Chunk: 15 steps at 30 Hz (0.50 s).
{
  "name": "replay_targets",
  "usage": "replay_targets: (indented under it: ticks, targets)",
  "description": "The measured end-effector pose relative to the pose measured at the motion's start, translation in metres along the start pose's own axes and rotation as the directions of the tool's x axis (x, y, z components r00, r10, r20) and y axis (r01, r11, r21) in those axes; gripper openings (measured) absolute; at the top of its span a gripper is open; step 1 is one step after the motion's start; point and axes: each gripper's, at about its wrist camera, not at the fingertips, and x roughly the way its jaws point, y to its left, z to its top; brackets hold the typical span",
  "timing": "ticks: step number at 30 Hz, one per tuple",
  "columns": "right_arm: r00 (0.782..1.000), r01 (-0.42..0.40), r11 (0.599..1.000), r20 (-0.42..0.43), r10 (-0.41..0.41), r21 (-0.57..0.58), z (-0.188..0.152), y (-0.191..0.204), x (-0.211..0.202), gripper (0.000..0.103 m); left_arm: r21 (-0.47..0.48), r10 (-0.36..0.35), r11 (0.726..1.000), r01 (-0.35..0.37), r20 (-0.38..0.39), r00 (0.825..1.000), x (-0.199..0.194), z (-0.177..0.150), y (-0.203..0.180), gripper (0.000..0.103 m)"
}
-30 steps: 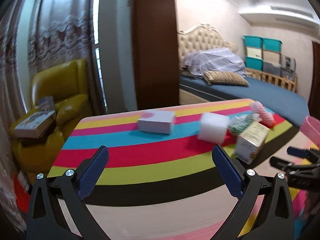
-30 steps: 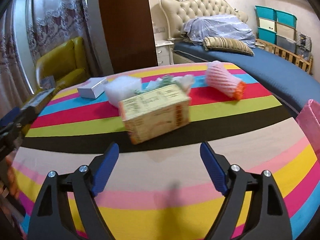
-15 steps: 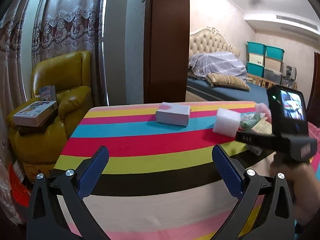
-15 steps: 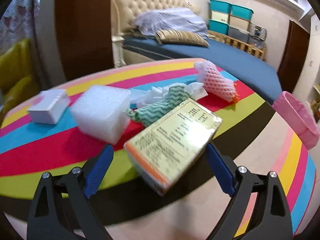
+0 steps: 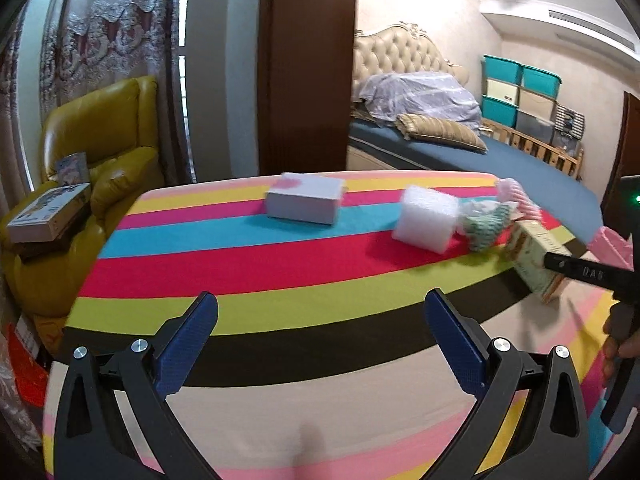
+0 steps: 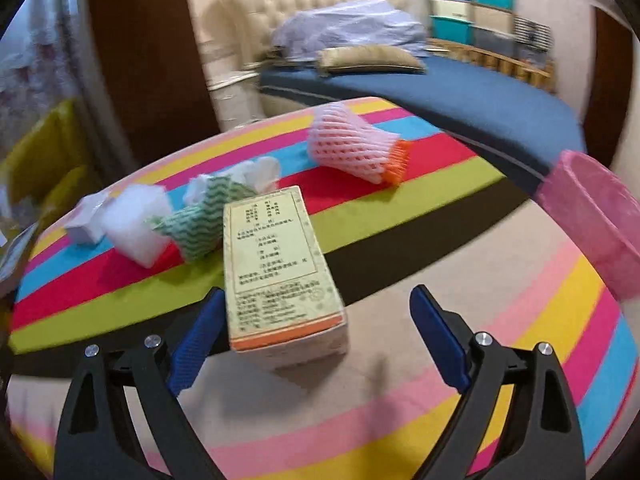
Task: Collect trash
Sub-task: 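Grasp the cream medicine box with the right tool while the left tool grasps the green zigzag cloth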
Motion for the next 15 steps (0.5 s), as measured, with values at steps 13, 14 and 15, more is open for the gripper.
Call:
replay_targets:
  ticks: [13, 14, 15]
  targets:
    - [0.985, -0.163, 0.96, -0.099, 0.144, -0.225, 0.01, 0.006, 0.013, 0.05, 0.039, 0.012, 0.999, -0.01, -0.055, 0.998, 0.043, 0.021, -0.056, 0.097]
    - [0.982, -0.179, 0.957, -0.103, 0.159, -0.227, 0.009, 0.003, 0.012, 0.05, 0.042, 0.009, 0.999, -0.006, -0.059, 0.998, 0.046, 0.022, -0.059, 0.097]
    - [0.979, -0.195, 0.953, -0.104, 0.174, -0.233, 0.008, 0.0, 0.011, 0.05, 0.048, 0.009, 0.999, -0.006, -0.065, 0.998, 0.051, 0.024, -0.063, 0.097]
